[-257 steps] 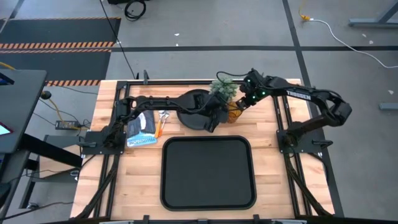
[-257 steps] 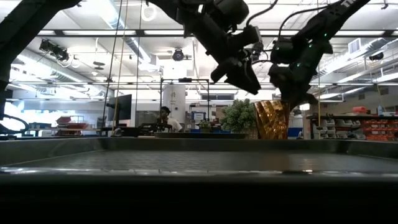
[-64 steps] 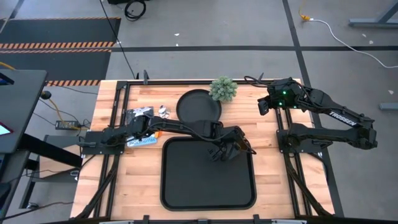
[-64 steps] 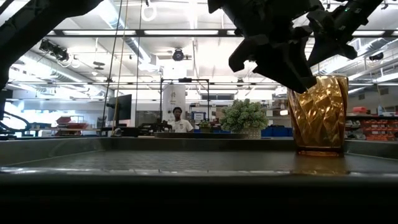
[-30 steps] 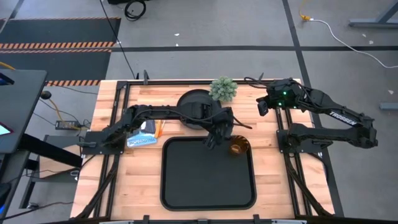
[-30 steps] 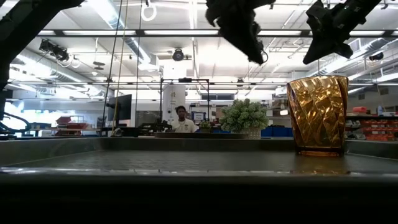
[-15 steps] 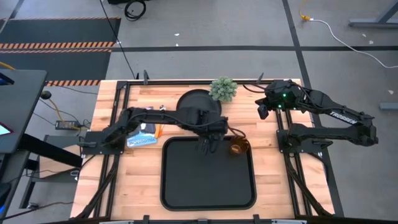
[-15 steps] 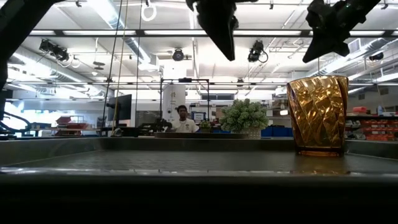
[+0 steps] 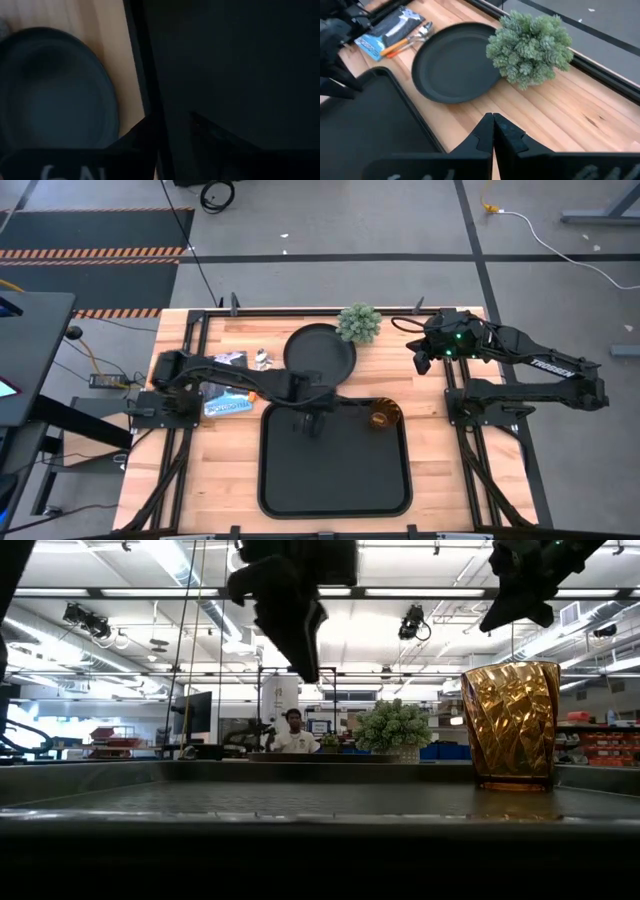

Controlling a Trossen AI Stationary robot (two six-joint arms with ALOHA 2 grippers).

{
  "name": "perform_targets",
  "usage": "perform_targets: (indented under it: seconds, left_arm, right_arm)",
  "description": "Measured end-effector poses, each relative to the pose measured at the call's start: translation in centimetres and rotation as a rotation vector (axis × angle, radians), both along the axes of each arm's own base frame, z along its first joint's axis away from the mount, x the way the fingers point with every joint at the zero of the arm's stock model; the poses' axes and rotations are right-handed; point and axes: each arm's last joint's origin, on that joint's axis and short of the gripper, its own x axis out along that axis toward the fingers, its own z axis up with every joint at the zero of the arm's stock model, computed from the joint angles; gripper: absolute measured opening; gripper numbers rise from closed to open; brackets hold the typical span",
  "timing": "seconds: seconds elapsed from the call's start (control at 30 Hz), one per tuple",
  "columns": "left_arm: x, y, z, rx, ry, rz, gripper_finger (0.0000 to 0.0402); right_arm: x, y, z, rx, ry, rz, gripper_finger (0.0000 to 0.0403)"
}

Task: Pick and place plate/cup/fork/spoon on tray
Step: Put the black plate on the black tray

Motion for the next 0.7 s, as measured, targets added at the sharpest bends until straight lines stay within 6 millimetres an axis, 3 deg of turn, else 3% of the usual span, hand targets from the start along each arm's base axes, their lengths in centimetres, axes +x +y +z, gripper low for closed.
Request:
perform_targets:
  seconds: [0.37, 0.7]
  left_arm:
    - [-5.0, 1.4, -0.4, -0.001, -0.193, 0.164, 0.0109]
    - [-9.6, 2.9, -3.3, 0.087, -0.28, 0.352, 0.0109]
  right_arm:
    - [0.1, 0.0, 0.2, -0.009, -0.021, 0.0, 0.0011]
    - [0.9, 0.2, -0.1, -0.126, -0.043, 0.004, 0.0011]
